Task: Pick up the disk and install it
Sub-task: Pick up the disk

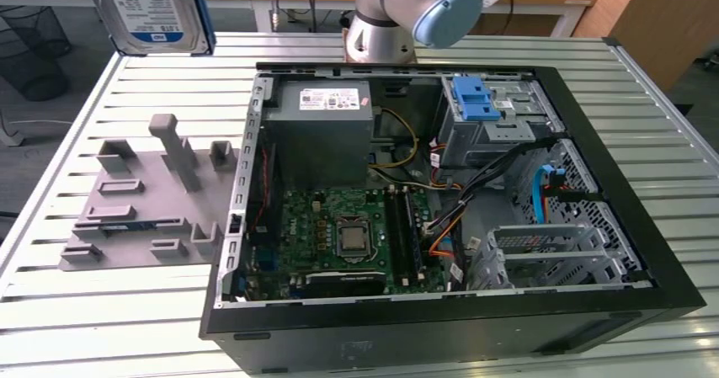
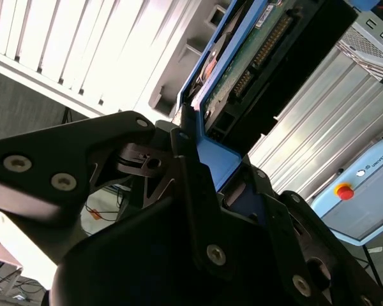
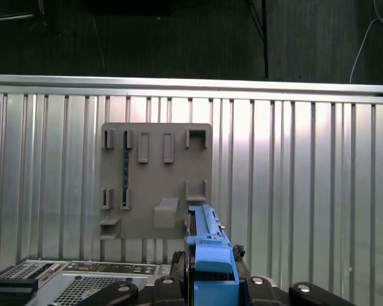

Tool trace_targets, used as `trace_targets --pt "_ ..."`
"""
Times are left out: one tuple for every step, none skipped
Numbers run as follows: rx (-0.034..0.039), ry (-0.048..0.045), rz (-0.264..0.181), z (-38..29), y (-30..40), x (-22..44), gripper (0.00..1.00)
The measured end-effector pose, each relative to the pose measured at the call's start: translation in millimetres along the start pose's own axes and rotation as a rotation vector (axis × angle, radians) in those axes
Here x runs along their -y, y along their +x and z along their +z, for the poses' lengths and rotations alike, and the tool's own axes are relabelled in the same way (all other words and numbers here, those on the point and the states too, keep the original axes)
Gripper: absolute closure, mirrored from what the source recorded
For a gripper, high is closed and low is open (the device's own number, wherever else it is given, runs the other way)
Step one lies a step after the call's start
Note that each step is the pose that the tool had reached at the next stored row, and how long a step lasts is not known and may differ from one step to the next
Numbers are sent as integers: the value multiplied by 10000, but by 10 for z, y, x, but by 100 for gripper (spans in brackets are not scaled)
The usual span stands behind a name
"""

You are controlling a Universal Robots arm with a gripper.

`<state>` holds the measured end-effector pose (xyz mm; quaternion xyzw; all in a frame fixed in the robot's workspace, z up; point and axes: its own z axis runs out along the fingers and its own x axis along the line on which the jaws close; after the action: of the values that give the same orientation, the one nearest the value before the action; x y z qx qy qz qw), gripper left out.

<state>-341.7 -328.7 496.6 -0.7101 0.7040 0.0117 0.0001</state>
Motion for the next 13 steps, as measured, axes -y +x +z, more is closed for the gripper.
trace_targets --pt "0 0 0 0 4 4 64" --pt "-1 0 0 0 9 8 64" --pt "-2 1 0 0 16 11 64" --pt "-3 1 0 0 23 15 64" --pt "-4 0 0 -1 29 19 64" --pt "-5 0 0 -1 36 24 64" --pt "-6 -1 0 -1 41 31 64" --pt "-6 0 1 -1 44 40 64" --pt "-6 -1 0 -2 47 52 64" --pt "-7 -1 0 -2 48 65 64" --pt "-9 0 0 -2 49 79 64" --pt "-11 -1 0 -3 49 93 64" --pt "-11 -1 0 -3 49 109 64"
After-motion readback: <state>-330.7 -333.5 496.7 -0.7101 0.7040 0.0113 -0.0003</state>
